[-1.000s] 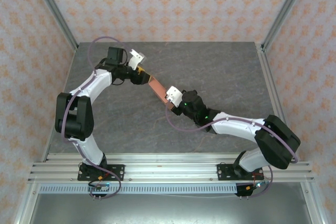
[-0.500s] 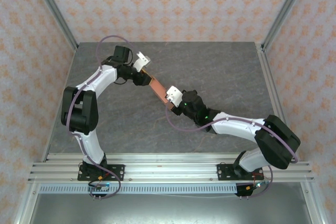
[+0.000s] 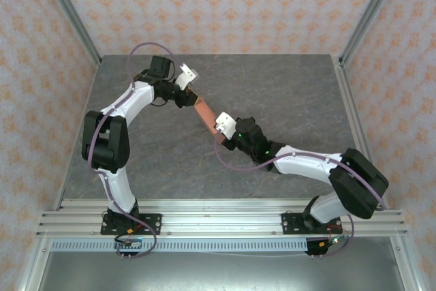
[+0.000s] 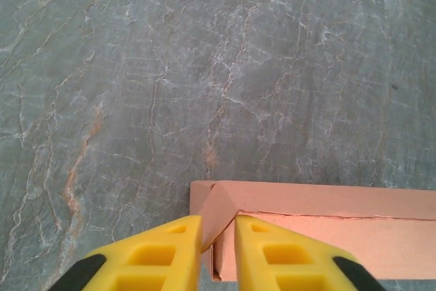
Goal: Fold the paper box
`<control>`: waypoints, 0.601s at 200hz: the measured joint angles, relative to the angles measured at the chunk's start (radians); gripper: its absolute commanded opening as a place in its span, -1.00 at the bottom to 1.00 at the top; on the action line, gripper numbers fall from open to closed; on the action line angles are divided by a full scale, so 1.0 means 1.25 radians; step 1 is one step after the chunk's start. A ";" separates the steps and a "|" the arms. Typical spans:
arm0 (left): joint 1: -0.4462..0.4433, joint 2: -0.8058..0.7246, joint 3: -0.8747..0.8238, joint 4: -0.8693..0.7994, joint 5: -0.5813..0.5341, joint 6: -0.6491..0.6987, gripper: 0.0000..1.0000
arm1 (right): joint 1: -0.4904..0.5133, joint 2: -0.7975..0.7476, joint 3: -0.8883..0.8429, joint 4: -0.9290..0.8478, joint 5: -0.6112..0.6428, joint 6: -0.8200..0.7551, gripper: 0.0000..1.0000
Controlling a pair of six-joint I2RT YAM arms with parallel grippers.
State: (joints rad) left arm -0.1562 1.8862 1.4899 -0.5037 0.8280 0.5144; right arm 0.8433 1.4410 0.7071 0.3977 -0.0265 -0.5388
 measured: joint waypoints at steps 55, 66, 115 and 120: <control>-0.016 -0.001 0.001 0.005 -0.023 -0.066 -1.00 | 0.000 0.010 0.002 0.001 0.008 0.000 -1.00; -0.017 -0.004 0.000 0.006 -0.034 -0.087 -1.00 | -0.001 0.012 0.004 0.001 0.009 0.000 -1.00; -0.017 -0.048 -0.032 0.010 -0.083 -0.179 -1.00 | -0.005 0.017 0.009 0.004 0.015 0.000 -1.00; -0.017 -0.052 -0.032 0.008 -0.090 -0.190 -1.00 | -0.005 0.017 0.009 0.005 0.015 0.000 -1.00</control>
State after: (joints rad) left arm -0.1772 1.8210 1.4494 -0.4938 0.7158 0.2775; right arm 0.8368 1.4628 0.7181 0.4042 -0.0078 -0.5392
